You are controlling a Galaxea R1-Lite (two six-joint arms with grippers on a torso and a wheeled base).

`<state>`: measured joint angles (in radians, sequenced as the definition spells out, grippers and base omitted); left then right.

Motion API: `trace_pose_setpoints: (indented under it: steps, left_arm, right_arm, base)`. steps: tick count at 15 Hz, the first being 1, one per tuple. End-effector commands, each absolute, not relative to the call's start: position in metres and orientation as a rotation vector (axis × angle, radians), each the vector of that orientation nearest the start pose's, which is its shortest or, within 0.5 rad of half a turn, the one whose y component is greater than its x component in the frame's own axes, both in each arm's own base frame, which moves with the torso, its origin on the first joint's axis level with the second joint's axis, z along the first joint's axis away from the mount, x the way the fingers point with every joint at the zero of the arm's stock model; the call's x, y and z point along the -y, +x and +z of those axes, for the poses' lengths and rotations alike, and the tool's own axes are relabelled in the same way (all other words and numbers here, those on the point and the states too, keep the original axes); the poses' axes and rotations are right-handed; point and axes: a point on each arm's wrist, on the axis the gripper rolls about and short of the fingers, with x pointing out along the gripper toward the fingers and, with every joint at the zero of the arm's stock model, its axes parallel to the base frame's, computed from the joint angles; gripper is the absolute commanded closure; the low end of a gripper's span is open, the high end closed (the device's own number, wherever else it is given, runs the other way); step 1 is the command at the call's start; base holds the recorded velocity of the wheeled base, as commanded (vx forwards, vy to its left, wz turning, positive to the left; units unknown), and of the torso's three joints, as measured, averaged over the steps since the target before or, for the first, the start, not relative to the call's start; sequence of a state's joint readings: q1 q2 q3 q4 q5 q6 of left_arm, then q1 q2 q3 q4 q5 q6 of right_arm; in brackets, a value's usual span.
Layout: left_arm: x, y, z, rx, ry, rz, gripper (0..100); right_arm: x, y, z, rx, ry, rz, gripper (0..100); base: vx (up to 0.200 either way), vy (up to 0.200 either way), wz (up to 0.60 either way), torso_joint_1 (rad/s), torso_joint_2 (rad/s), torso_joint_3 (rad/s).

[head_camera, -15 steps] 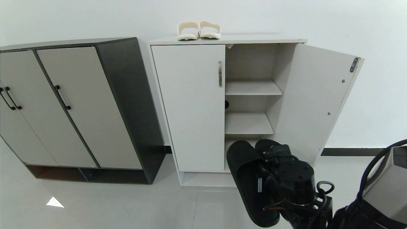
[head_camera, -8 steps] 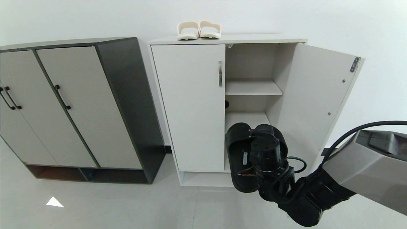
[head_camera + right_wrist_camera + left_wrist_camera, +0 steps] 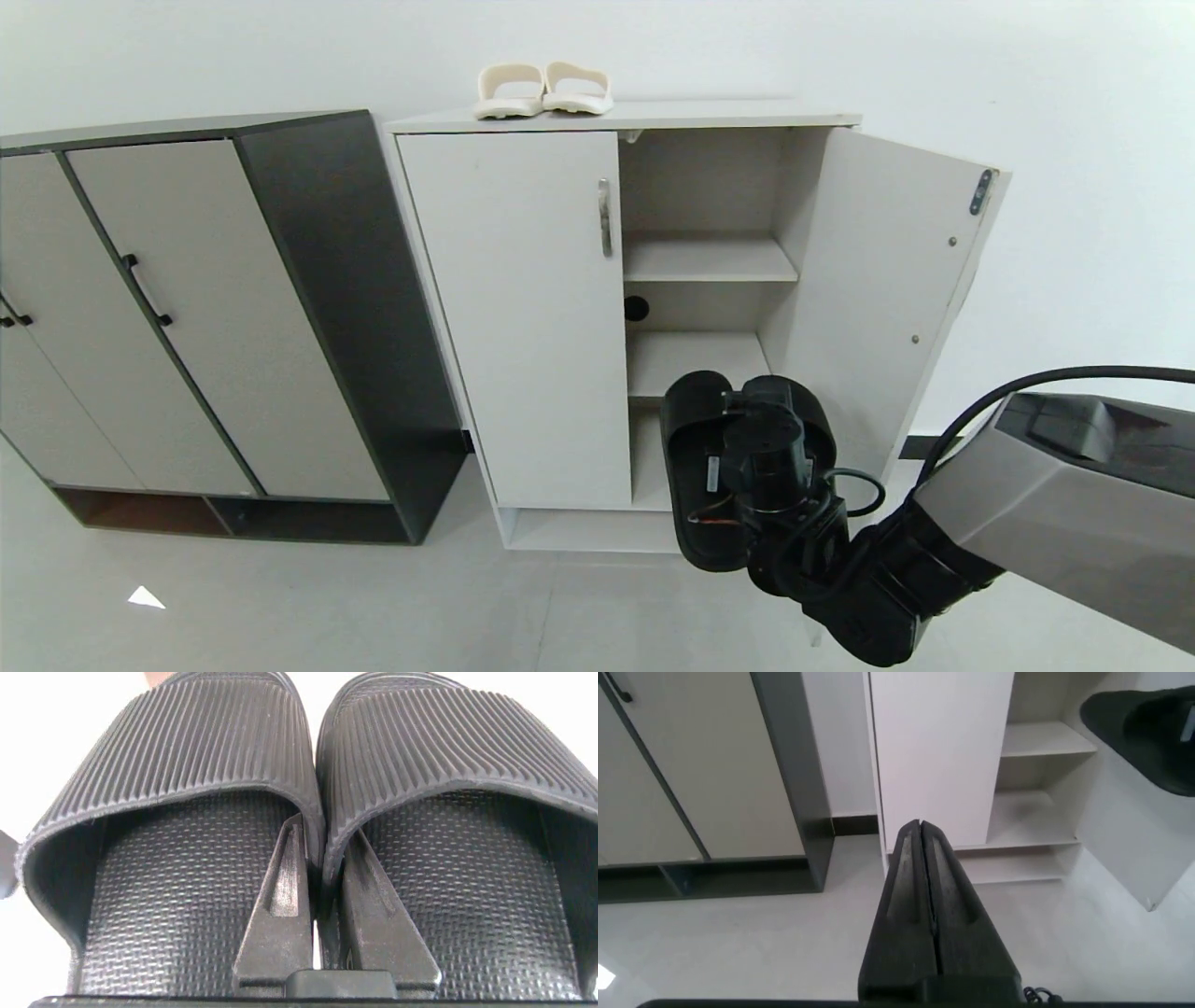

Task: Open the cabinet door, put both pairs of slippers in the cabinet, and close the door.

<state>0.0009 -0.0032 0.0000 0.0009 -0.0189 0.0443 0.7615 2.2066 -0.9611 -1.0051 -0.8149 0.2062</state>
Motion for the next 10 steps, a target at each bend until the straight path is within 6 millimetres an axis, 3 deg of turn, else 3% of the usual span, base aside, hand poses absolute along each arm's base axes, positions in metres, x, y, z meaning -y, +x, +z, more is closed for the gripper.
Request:
trace_pose_setpoints:
  steps: [1,5,10]
  left_arm:
    - [0.0,-0.023,0.075,-0.001,0.044,-0.018,100]
    - [0.0,-0.023,0.075,-0.001,0.046,-0.02,100]
    - [0.0,-0.023,0.075,-0.001,0.044,-0.018,100]
  right_arm:
    - [-0.264,0.3,0.075,-0.166,0.034,-0.066,100]
    - [-0.275,0.299,0.055,-0.175,0.023,-0.036,100]
    - [-0.267,0.306,0.054,-0.18,0.025,-0.044,100]
  base:
    - [0.0,0.0,0.0,0.0,0.0,0.0]
    - [0.0,0.0,0.0,0.0,0.0,0.0]
    - [0.0,0.0,0.0,0.0,0.0,0.0]
